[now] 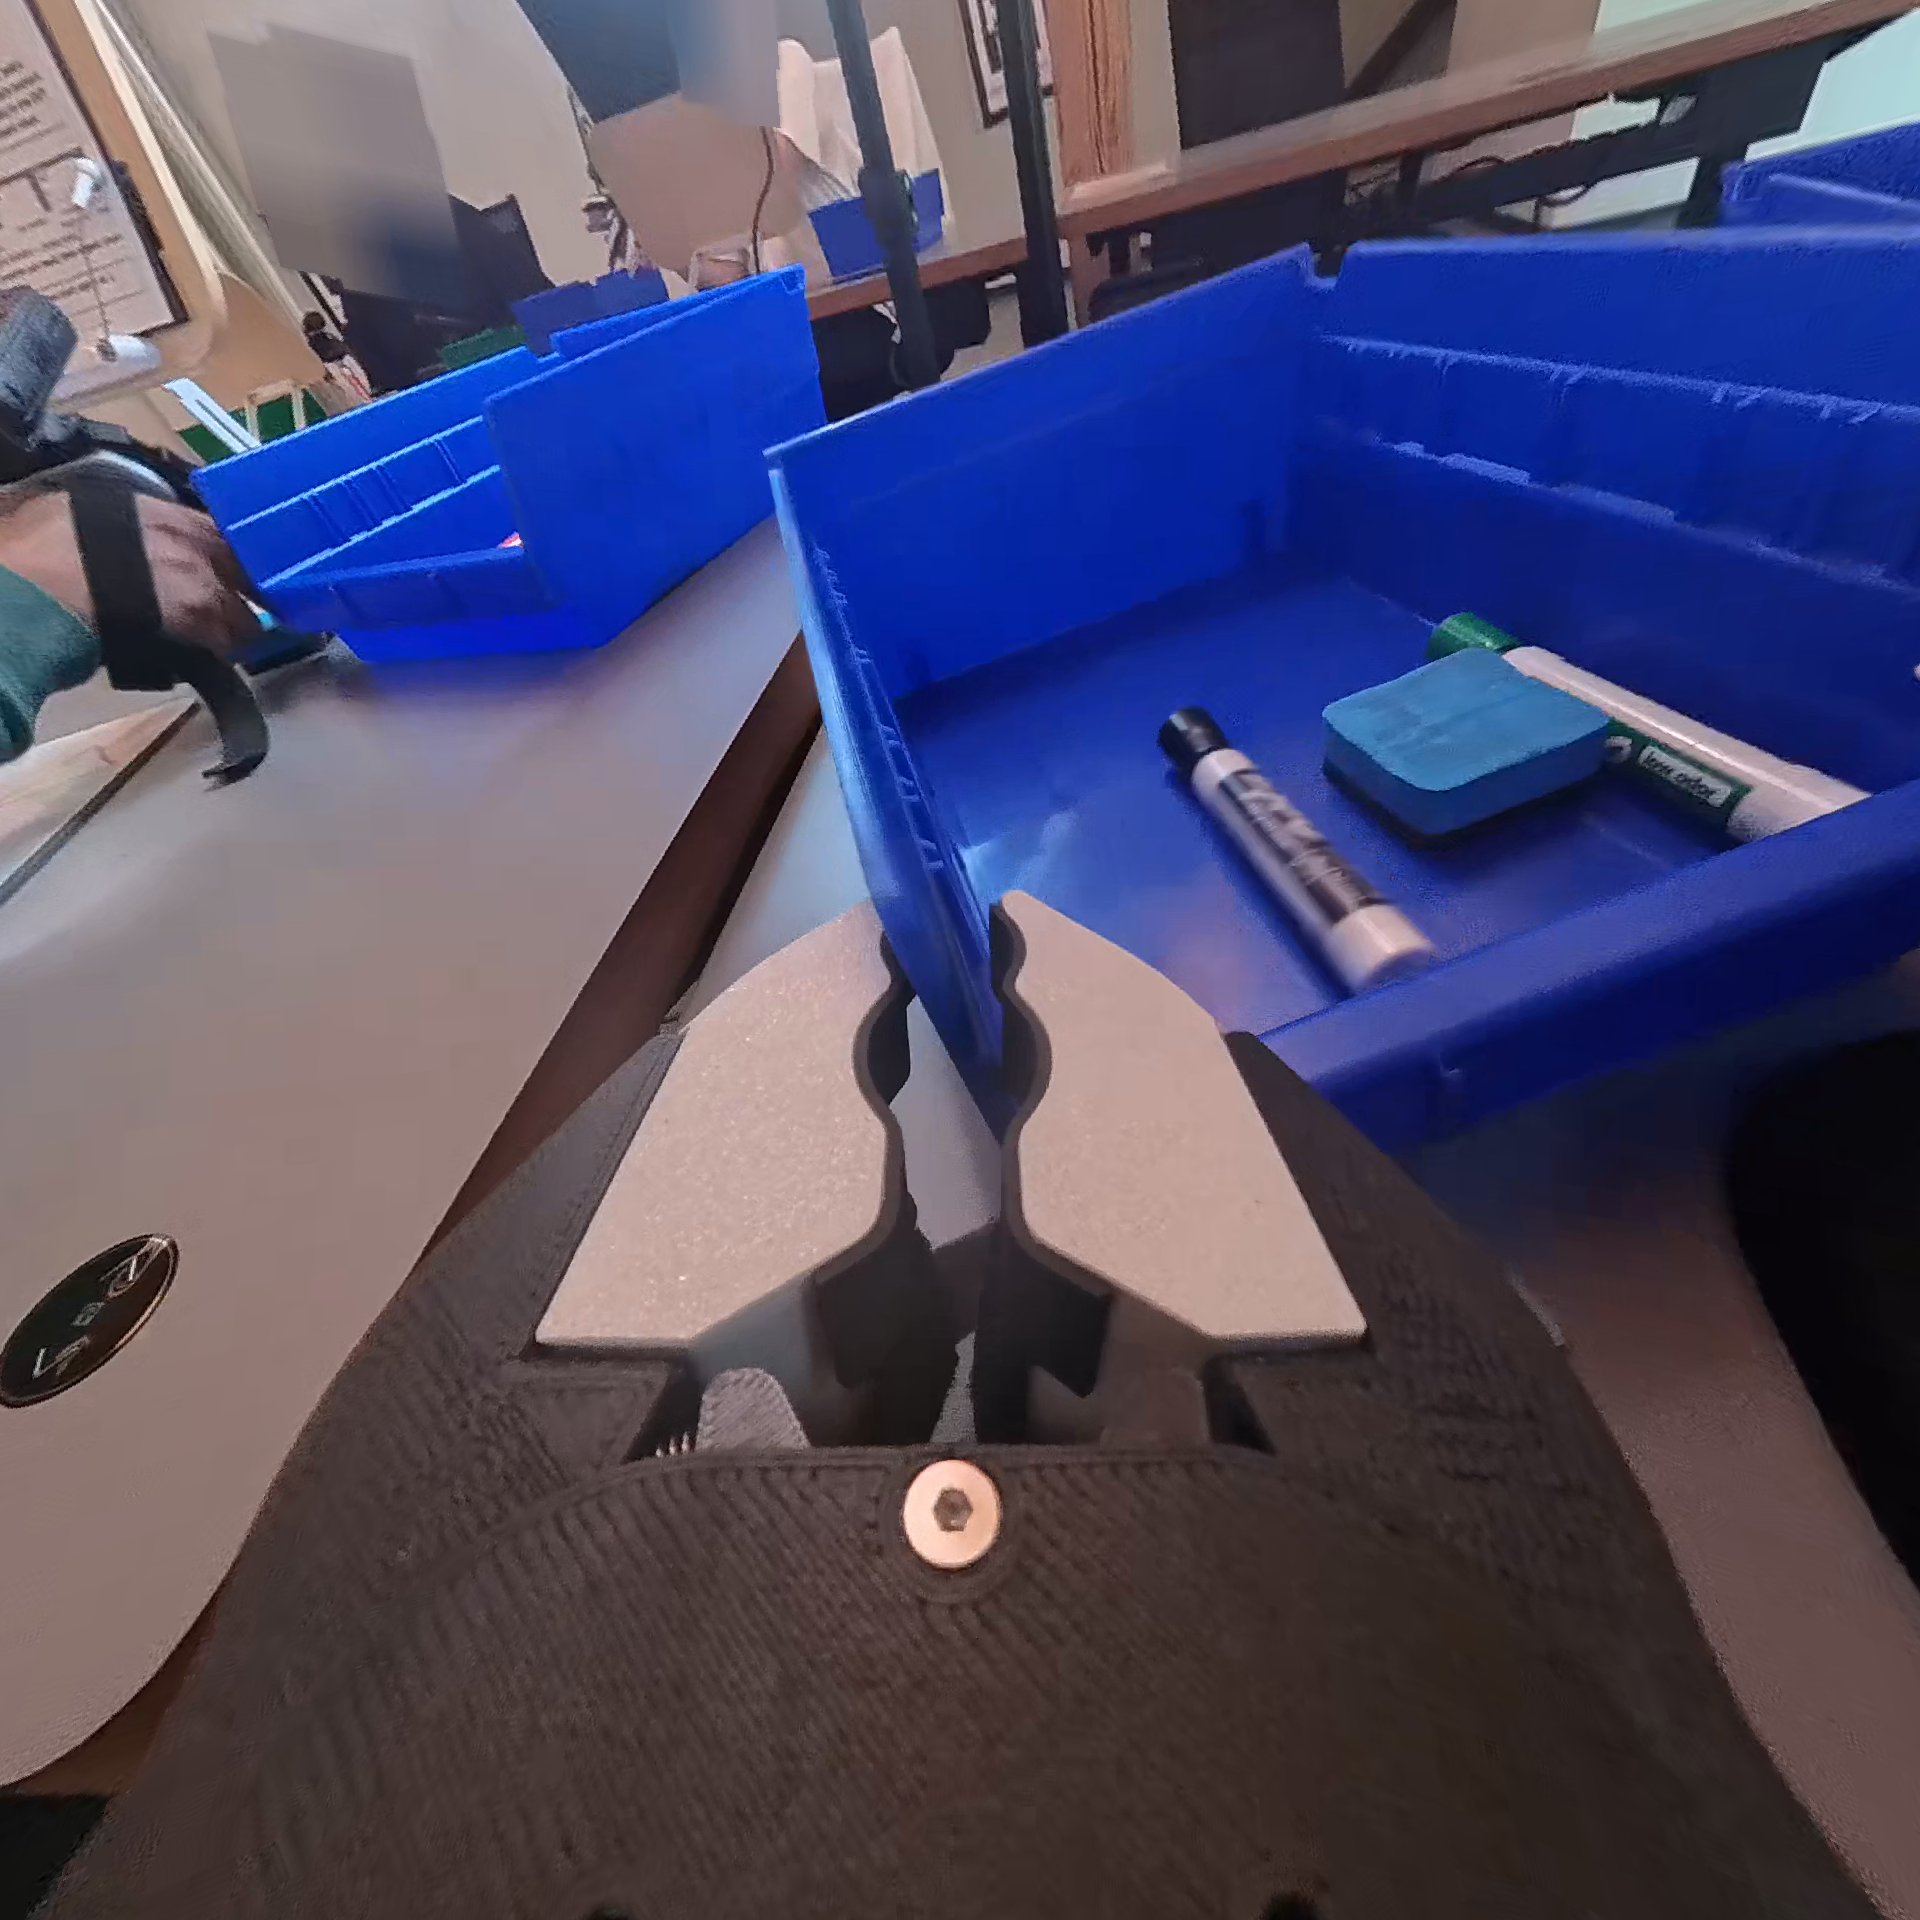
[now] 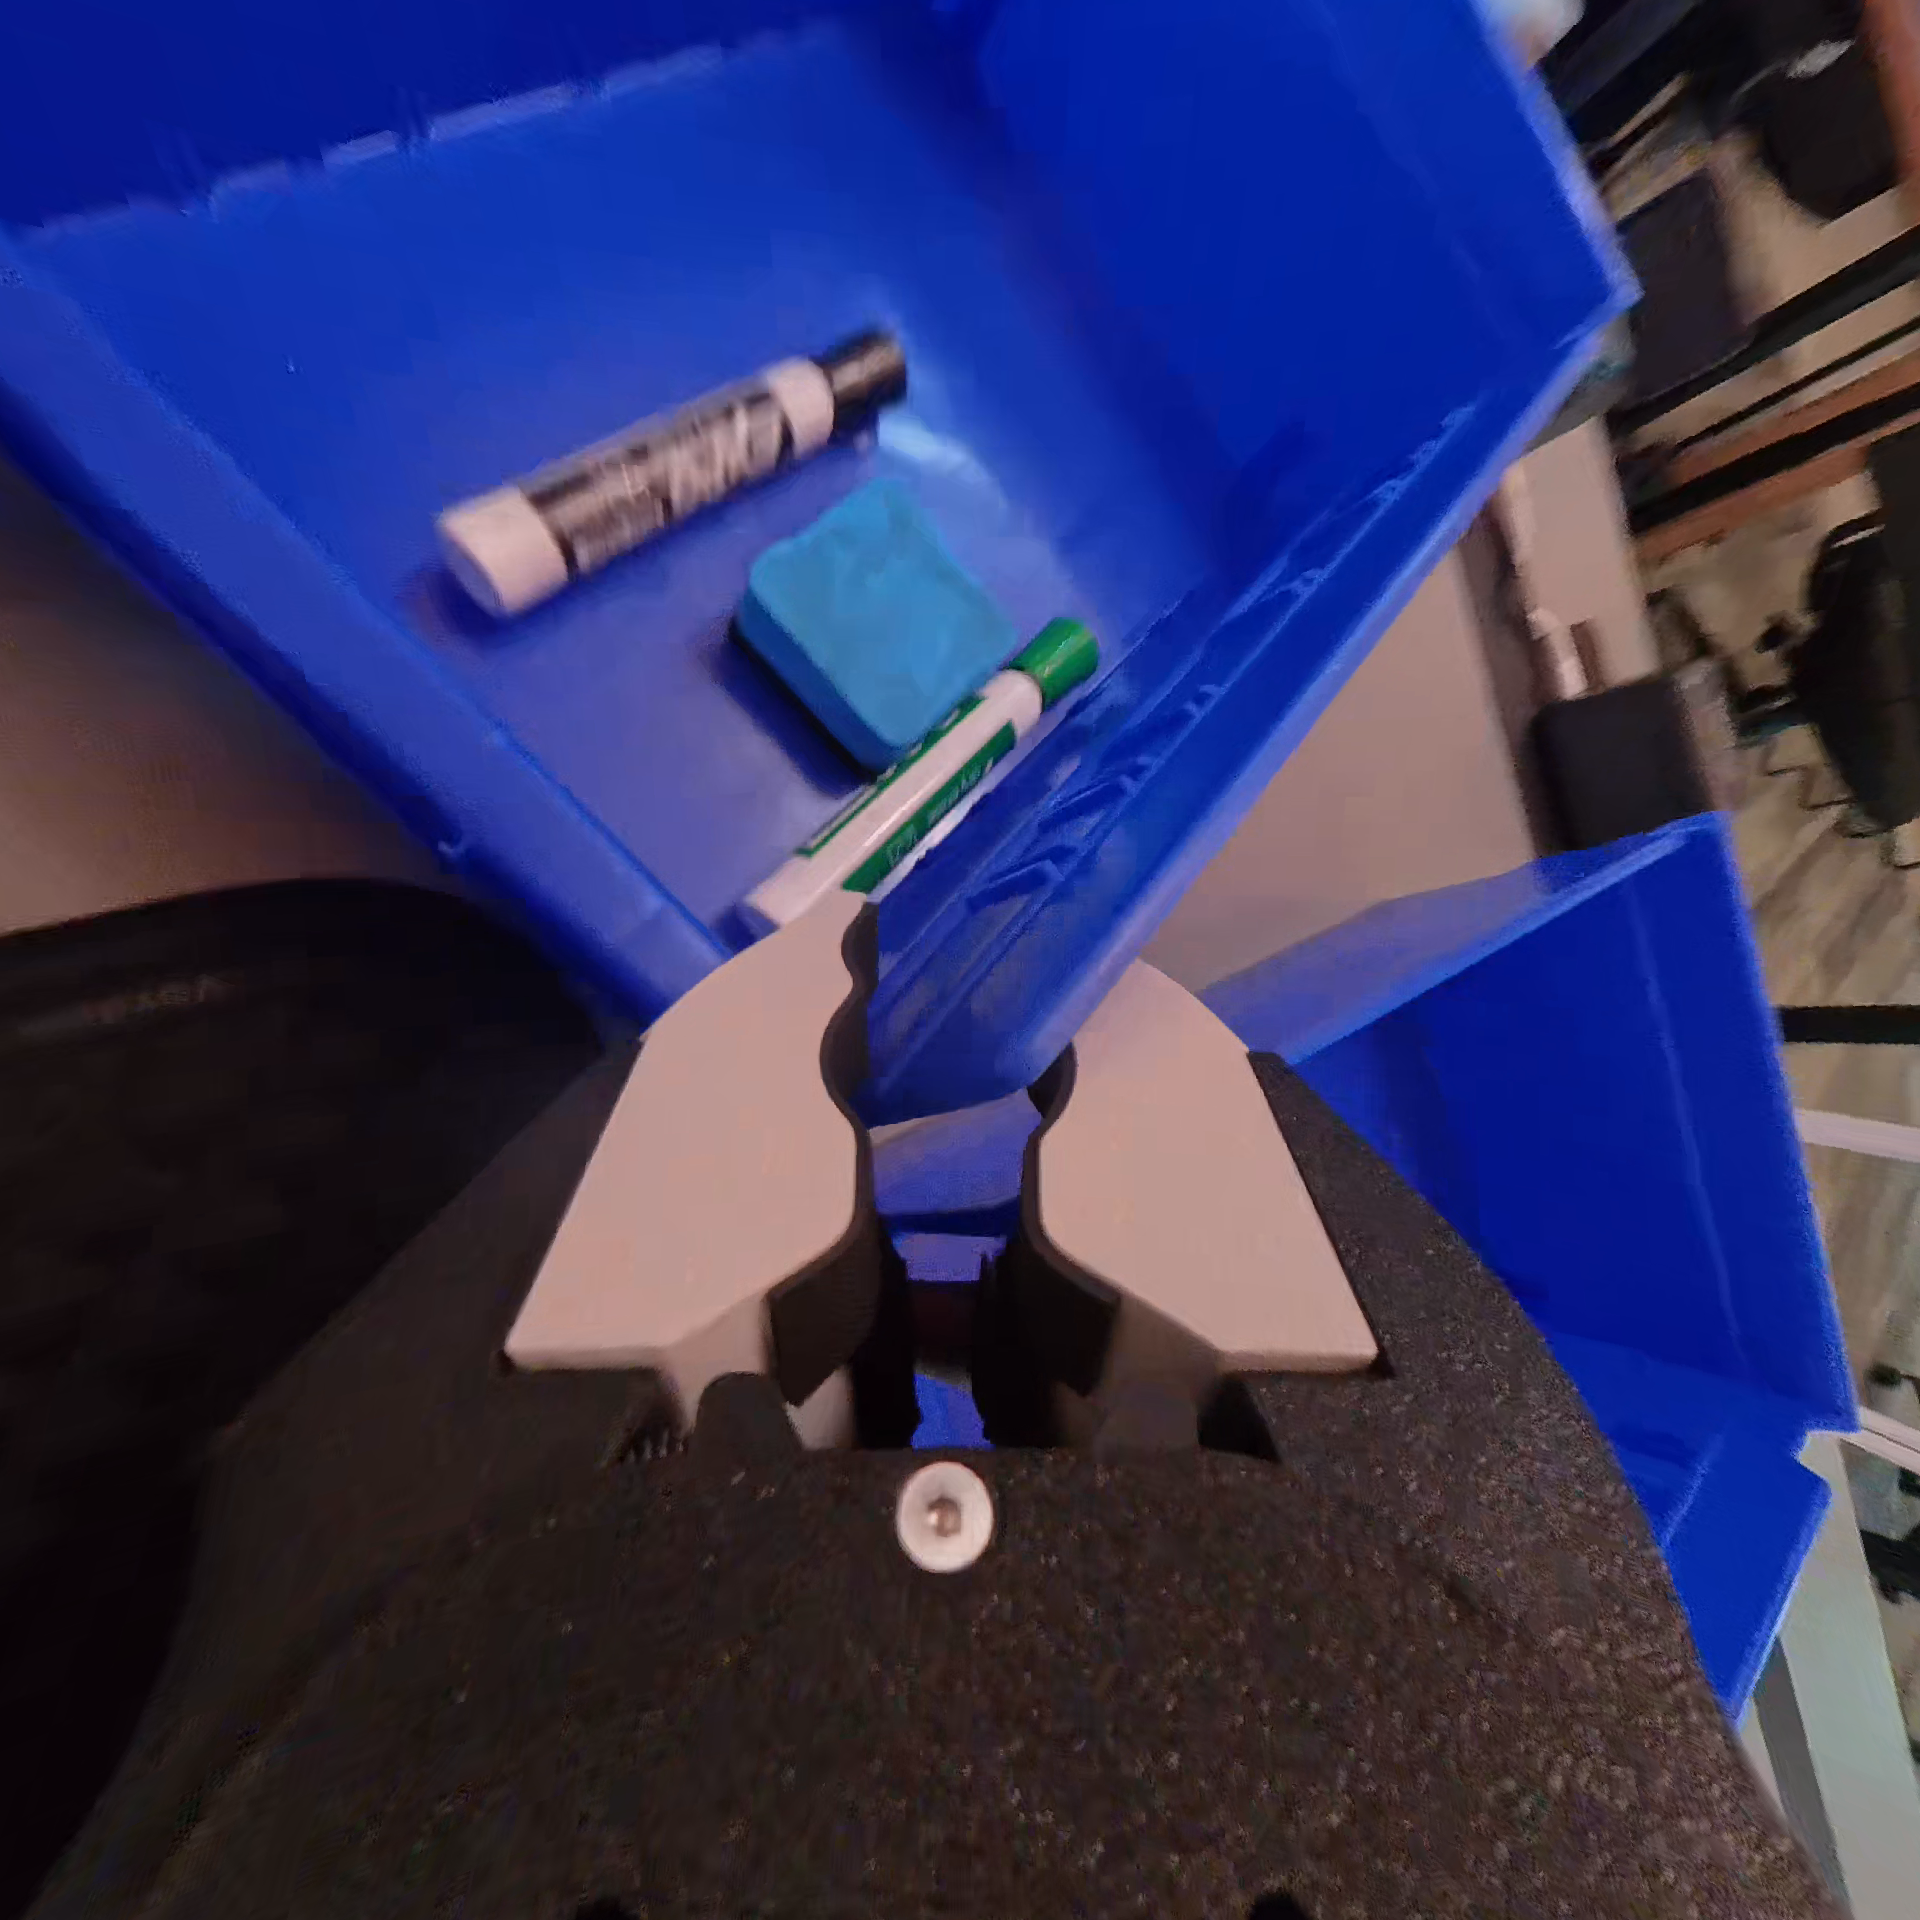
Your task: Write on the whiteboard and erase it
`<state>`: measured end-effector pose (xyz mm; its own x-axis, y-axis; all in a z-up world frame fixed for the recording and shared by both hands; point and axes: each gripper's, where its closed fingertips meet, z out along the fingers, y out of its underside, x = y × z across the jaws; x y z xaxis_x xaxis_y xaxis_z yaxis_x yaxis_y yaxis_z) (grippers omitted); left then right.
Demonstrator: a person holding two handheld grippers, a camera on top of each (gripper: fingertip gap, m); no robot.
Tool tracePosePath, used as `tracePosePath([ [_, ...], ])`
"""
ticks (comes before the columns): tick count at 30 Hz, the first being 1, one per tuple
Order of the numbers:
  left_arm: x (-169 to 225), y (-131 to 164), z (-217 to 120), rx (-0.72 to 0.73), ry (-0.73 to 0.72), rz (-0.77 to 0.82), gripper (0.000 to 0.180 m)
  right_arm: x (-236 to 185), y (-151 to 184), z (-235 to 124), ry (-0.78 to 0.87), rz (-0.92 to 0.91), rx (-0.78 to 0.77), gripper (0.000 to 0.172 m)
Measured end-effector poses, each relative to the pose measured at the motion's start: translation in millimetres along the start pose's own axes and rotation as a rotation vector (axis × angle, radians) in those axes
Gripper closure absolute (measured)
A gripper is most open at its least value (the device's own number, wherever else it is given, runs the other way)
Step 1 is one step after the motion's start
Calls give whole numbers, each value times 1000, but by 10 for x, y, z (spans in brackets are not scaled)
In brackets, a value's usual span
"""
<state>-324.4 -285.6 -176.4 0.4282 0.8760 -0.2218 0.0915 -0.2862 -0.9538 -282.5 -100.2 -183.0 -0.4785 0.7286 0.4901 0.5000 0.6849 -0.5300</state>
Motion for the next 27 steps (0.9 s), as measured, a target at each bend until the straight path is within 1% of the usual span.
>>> tracePosePath([
  [2,14,12,1,-8,9,13,168,-32,63,45,-44,-14,-58,146],
  [4,18,21,0,-12,7,33,166,-23,62,56,-51,-24,-59,145],
  [7,-9,-32,-4,23,-18,22,162,-30,44,19,-82,-35,-55,145],
  [9,3,-64,-16,34,-14,-9,157,-76,25,-11,-154,-32,-29,140],
  [11,6,-38,-20,15,-17,-24,155,-155,36,-40,-272,-4,-26,135],
  [12,10,-17,-16,3,-17,-23,155,-170,39,-47,-312,8,-32,112],
  [13,3,-16,-14,3,-27,-26,155,-162,14,-55,-331,10,-26,74],
  [14,-9,-18,-14,3,-40,-27,155,-156,-19,-75,-353,3,-16,70],
  [17,-43,-43,-44,0,-74,-33,152,-49,-170,-207,-364,26,81,73],
  [19,-91,-118,-114,33,-105,-31,146,74,-222,-410,-357,72,208,71],
  [20,-126,-178,-170,62,-127,-34,144,156,-195,-543,-350,110,282,70],
  [21,-164,-261,-242,103,-155,-40,141,268,-114,-676,-328,164,348,69],
  [23,-145,-465,-400,193,-164,-55,138,563,218,-899,-226,310,429,71],
  [25,32,-672,-518,264,-98,-79,137,853,684,-1073,-71,438,451,70],
  [27,319,-846,-578,306,10,-92,137,1021,1091,-1219,71,504,481,68],
])
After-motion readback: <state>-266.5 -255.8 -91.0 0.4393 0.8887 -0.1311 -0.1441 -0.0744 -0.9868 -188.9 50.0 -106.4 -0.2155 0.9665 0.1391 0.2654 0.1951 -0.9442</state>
